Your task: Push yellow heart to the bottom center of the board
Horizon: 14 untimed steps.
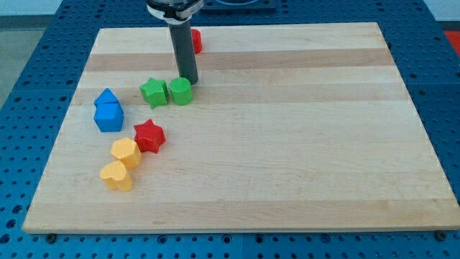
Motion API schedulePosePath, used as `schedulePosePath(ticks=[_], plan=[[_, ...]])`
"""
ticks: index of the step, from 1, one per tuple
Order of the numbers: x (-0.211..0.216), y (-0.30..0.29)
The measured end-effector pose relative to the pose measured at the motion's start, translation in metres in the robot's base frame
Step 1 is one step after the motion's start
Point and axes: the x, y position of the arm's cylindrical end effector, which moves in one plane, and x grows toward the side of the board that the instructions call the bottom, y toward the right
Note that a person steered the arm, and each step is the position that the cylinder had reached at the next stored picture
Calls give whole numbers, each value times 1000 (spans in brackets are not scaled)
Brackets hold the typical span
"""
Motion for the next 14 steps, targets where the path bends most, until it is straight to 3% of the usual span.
schedulePosePath(ticks=[3,4,5,6,7,8,10,11,12,13,14], plan=[[1,0],[1,30],[66,69],[164,63],[233,29],[258,-15],[258,-148],[229,-189],[183,-192],[189,-190],[197,-152]])
